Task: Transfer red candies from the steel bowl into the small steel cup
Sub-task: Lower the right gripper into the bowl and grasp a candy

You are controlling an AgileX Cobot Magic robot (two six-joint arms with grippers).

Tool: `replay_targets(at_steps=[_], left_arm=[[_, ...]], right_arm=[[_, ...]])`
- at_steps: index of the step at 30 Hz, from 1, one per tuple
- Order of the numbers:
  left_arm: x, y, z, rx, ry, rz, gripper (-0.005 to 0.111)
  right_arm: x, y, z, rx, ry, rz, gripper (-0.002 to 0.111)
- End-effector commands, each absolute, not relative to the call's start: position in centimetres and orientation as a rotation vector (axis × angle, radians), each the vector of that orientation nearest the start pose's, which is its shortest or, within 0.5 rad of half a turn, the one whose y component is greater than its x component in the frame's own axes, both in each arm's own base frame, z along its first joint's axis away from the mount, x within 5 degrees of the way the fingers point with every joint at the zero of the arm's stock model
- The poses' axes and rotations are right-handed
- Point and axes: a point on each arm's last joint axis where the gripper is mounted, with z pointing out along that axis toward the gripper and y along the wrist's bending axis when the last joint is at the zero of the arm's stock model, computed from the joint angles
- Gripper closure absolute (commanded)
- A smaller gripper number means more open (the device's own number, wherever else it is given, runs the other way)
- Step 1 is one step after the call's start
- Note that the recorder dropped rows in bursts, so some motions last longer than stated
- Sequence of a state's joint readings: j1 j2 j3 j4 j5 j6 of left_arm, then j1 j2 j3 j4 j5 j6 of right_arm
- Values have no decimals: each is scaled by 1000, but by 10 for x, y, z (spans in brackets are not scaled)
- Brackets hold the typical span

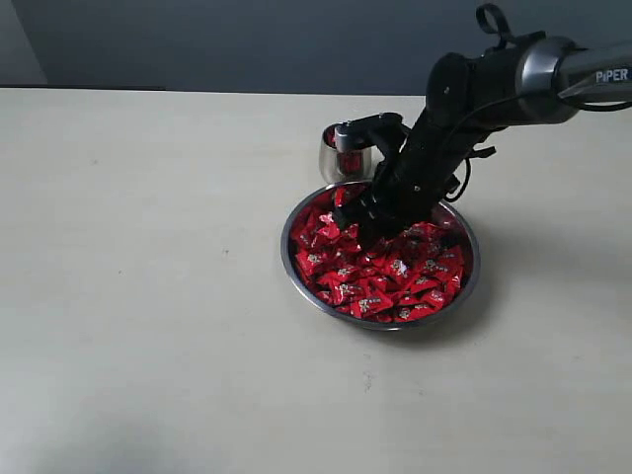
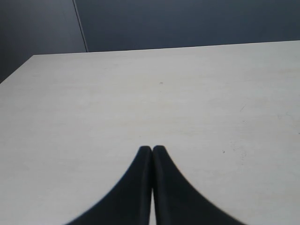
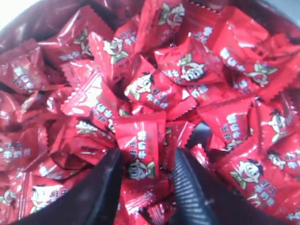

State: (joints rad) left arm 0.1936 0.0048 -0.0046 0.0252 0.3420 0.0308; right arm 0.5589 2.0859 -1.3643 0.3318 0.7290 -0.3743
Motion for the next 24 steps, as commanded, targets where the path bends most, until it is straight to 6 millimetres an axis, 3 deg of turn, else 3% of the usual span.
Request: replay_targets(at_steps=[1, 24], left_arm=[[53, 11, 183, -126, 1817, 179, 106], [53, 11, 183, -126, 1817, 179, 106]], right_arm=[[333, 242, 134, -1070, 2714, 383, 71], [333, 243, 134, -1097, 2684, 351, 71]])
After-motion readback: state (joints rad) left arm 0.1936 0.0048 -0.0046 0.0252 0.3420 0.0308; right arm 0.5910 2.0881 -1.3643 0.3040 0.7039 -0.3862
